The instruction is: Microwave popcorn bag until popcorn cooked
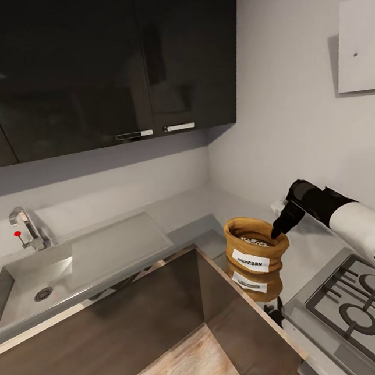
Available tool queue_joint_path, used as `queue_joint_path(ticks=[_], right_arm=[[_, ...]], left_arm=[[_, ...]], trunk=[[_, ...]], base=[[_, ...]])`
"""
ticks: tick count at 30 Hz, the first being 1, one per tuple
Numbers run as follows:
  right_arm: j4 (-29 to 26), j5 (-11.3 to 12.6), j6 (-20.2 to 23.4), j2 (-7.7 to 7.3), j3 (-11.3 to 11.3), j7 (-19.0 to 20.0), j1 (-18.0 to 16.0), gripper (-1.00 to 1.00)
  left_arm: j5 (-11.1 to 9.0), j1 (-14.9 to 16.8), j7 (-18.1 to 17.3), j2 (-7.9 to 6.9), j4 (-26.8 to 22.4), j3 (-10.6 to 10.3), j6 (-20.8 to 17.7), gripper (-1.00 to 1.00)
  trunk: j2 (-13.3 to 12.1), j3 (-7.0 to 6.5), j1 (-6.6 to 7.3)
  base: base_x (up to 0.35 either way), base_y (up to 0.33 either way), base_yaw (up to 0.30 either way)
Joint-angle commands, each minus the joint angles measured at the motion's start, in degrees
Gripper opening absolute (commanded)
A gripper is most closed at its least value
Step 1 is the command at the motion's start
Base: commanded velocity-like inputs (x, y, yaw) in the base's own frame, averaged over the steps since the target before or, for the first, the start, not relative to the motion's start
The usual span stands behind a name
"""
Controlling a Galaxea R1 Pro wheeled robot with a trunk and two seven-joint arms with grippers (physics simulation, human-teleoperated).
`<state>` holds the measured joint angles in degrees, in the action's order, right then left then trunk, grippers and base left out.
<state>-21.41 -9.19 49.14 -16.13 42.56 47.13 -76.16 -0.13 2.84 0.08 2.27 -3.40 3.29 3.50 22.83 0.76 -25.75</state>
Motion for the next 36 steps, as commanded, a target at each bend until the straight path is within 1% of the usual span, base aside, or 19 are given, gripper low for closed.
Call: queue_joint_path(ticks=[1, 9, 14, 16, 32, 36], right_arm=[[-0.1, -0.56, -0.14, -0.04, 0.03, 0.51, 0.08, 1.0], [0.05, -0.57, -1.7, -0.19, 0.06, 0.16, 0.61, 1.0], [0.09, -0.52, -4.68, -0.22, 0.02, -0.85, 1.62, 1.0], [0.11, -0.5, -5.25, -0.22, -0.07, -1.42, 1.88, 1.0], [0.06, -0.24, -5.72, -0.32, -0.31, -2.22, 2.27, 1.0], [0.04, -0.16, -5.77, -0.31, -0.36, -2.22, 3.03, 1.0]], left_arm=[[-0.01, 0.02, 0.01, 0.02, 0.06, 0.31, 0.19, 1.0], [-0.03, 0.0, 0.01, 0.02, 0.06, 0.31, 0.19, 1.0], [-0.05, 0.04, 0.01, 0.02, 0.06, 0.31, 0.19, 1.0], [-0.05, 0.05, 0.01, 0.02, 0.06, 0.31, 0.19, 1.0], [-0.05, 0.06, 0.01, 0.02, 0.06, 0.4, 0.19, 1.0], [-0.05, 0.06, 0.01, 0.02, 0.06, 0.4, 0.19, 1.0]], trunk=[[0.09, 0.08, -0.03], [0.09, 0.08, -0.03], [0.09, 0.08, -0.03], [0.09, 0.08, -0.03], [0.09, 0.08, -0.03], [0.09, 0.08, -0.03]], base=[[0.0, 0.0, 0.0], [0.0, 0.0, 0.0], [0.0, 0.0, 0.0], [0.0, 0.0, 0.0], [0.0, 0.0, 0.0], [0.0, 0.0, 0.0]])
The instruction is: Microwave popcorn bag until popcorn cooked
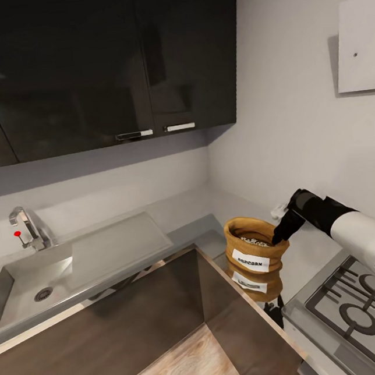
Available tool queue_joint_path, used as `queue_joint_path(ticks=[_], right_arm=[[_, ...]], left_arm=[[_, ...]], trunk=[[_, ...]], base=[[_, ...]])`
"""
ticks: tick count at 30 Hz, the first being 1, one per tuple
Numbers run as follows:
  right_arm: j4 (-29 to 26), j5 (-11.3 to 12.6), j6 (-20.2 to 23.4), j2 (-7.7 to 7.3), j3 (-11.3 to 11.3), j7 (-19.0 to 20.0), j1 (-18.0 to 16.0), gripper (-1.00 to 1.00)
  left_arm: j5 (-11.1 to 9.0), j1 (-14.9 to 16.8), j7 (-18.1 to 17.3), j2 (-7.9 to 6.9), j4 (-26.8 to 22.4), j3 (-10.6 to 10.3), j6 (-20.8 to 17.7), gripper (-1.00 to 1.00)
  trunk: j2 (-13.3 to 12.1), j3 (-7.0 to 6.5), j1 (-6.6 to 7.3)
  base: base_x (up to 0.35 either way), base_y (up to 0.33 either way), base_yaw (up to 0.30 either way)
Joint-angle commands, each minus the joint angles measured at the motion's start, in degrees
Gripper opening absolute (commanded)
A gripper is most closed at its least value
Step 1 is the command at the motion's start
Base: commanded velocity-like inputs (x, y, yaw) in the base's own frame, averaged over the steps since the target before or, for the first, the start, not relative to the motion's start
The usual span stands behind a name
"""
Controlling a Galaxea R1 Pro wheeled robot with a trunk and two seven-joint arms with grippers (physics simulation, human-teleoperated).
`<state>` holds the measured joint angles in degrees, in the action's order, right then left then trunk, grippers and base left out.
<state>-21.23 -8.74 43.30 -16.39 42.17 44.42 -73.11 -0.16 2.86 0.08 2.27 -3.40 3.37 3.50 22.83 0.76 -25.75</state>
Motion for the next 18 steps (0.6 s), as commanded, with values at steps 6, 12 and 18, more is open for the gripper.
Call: queue_joint_path(ticks=[6, 12, 18], right_arm=[[-0.14, -0.58, -2.0, -0.04, 0.03, 0.46, 0.52, 1.0], [-0.12, -0.6, -2.46, -0.16, -3.16, 0.49, 0.71, 1.0], [-0.15, -0.6, -2.47, -1.14, -4.11, 0.4, 0.77, 1.0]], left_arm=[[-0.02, 0.02, 0.01, 0.02, 0.06, 0.32, 0.19, 1.0], [-0.02, 0.04, 0.01, 0.02, 0.06, 0.32, 0.19, 1.0], [-0.02, 0.03, 0.01, 0.02, 0.06, 0.32, 0.19, 1.0]], trunk=[[0.09, 0.08, -0.03], [0.09, 0.08, -0.03], [0.09, 0.08, -0.03]], base=[[0.0, 0.0, 0.0], [0.0, 0.0, 0.0], [0.0, 0.0, 0.0]])
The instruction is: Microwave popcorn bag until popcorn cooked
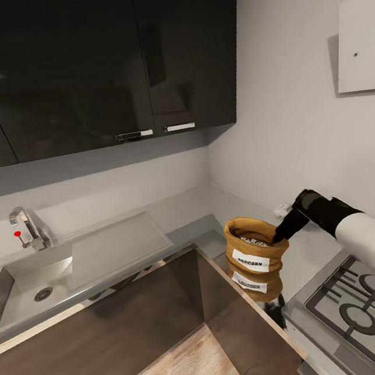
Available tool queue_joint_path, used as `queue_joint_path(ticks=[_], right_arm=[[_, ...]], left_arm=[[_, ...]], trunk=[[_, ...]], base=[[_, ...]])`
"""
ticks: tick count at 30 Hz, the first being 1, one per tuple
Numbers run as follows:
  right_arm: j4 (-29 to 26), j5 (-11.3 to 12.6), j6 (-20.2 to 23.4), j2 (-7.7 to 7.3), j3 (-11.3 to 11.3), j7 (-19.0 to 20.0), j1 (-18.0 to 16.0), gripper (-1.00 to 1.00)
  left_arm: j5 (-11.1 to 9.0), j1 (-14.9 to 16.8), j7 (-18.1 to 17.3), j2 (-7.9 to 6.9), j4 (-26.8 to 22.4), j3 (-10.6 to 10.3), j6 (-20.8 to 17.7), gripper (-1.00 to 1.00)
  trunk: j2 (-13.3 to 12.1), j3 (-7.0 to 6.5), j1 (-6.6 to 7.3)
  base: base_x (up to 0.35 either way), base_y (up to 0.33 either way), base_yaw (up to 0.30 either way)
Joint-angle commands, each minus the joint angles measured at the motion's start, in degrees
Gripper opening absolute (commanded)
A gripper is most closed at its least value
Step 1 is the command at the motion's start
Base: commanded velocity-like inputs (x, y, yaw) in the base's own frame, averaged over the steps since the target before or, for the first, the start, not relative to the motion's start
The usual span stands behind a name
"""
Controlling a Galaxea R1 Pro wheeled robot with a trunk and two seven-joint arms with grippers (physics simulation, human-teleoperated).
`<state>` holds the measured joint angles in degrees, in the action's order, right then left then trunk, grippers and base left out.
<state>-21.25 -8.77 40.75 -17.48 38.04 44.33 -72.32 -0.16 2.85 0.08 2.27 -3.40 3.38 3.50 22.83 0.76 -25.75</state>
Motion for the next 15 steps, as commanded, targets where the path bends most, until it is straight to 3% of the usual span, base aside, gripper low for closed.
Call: queue_joint_path(ticks=[1, 3, 8, 15], right_arm=[[-0.14, -0.56, 0.07, -0.26, -0.04, 0.34, -0.05, 1.0], [-0.12, -0.55, 0.09, -0.81, -0.32, -0.41, -0.08, 1.0], [-0.15, -0.59, 0.12, -1.47, -4.44, -2.78, -0.1, 1.0], [-0.15, -0.86, -0.13, -1.46, -5.22, -5.47, 0.0, 1.0]], left_arm=[[-0.01, 0.04, 0.01, 0.02, 0.06, 0.32, 0.19, 1.0], [-0.01, 0.03, 0.01, 0.02, 0.06, 0.32, 0.19, 1.0], [-0.01, 0.05, 0.01, 0.02, 0.06, 0.32, 0.19, 1.0], [-0.01, 0.05, 0.01, 0.02, 0.06, 0.32, 0.19, 1.0]], trunk=[[0.08, 0.08, -0.03], [0.08, 0.08, -0.03], [0.08, 0.08, -0.03], [0.08, 0.08, -0.03]], base=[[0.0, 0.0, 0.0], [0.0, 0.0, 0.0], [0.0, 0.0, 0.0], [0.0, 0.0, 0.0]])
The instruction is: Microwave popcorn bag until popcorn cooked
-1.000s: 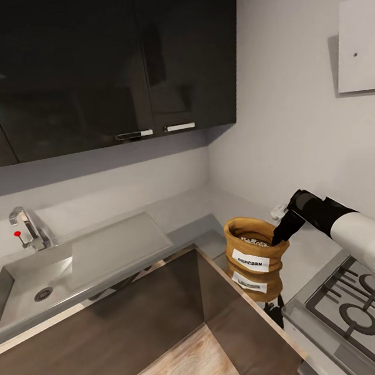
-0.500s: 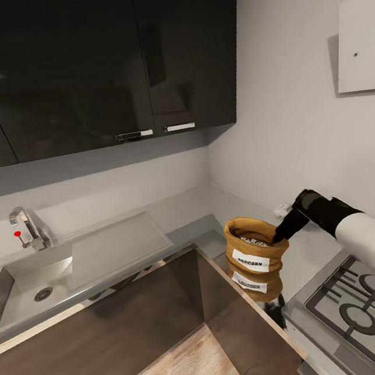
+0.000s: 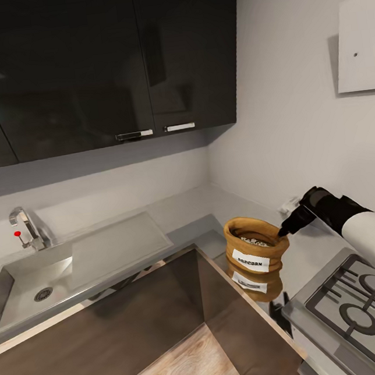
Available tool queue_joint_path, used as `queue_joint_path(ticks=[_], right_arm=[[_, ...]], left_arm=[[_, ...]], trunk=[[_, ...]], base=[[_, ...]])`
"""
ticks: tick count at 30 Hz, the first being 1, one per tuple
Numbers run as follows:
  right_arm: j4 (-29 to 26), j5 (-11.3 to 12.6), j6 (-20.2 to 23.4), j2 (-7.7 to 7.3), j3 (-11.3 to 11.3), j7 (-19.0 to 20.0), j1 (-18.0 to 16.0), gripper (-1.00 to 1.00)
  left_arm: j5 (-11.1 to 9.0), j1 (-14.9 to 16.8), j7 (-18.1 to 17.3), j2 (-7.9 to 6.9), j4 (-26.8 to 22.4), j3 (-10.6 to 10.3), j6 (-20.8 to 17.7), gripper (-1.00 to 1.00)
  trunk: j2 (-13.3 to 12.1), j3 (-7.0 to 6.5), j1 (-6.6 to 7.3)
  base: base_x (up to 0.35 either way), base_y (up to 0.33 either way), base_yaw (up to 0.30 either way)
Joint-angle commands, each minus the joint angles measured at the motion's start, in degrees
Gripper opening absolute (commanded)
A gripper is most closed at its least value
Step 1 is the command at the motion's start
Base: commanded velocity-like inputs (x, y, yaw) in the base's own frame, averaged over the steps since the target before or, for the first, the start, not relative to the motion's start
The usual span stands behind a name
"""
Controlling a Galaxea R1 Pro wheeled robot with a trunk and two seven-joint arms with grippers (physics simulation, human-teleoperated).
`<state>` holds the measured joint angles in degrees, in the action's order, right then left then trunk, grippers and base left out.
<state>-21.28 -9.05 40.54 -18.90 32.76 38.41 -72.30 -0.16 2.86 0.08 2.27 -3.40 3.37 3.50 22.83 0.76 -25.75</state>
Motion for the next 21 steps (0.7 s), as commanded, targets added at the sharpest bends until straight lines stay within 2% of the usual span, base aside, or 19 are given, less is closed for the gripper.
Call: queue_joint_path(ticks=[1, 3, 6, 13, 21], right_arm=[[-0.11, -0.5, 0.01, -0.02, 0.02, -0.95, 0.04, 1.0], [-0.09, -0.3, -0.06, 0.1, -0.03, -3.41, 0.1, 1.0], [-0.08, -0.08, -0.14, 0.41, -0.23, -5.08, 0.2, 1.0], [-0.08, -0.05, -1.92, 0.81, -2.06, -7.25, 0.26, 1.0], [-0.01, 0.13, -3.47, 1.22, -2.46, -8.46, 1.99, 1.0]], left_arm=[[-0.02, 0.04, 0.01, 0.02, 0.06, 0.32, 0.19, 1.0], [-0.02, 0.04, 0.01, 0.02, 0.06, 0.32, 0.19, 1.0], [-0.02, 0.04, 0.01, 0.02, 0.06, 0.32, 0.19, 1.0], [-0.02, 0.03, 0.01, 0.02, 0.06, 0.32, 0.19, 1.0], [-0.02, 0.04, 0.01, 0.02, 0.06, 0.32, 0.19, 1.0]], trunk=[[0.09, 0.08, -0.03], [0.09, 0.08, -0.03], [0.09, 0.08, -0.03], [0.09, 0.08, -0.03], [0.09, 0.08, -0.03]], base=[[0.0, 0.0, 0.0], [0.0, 0.0, 0.0], [0.0, 0.0, 0.0], [0.0, 0.0, 0.0], [0.0, 0.0, 0.0]])
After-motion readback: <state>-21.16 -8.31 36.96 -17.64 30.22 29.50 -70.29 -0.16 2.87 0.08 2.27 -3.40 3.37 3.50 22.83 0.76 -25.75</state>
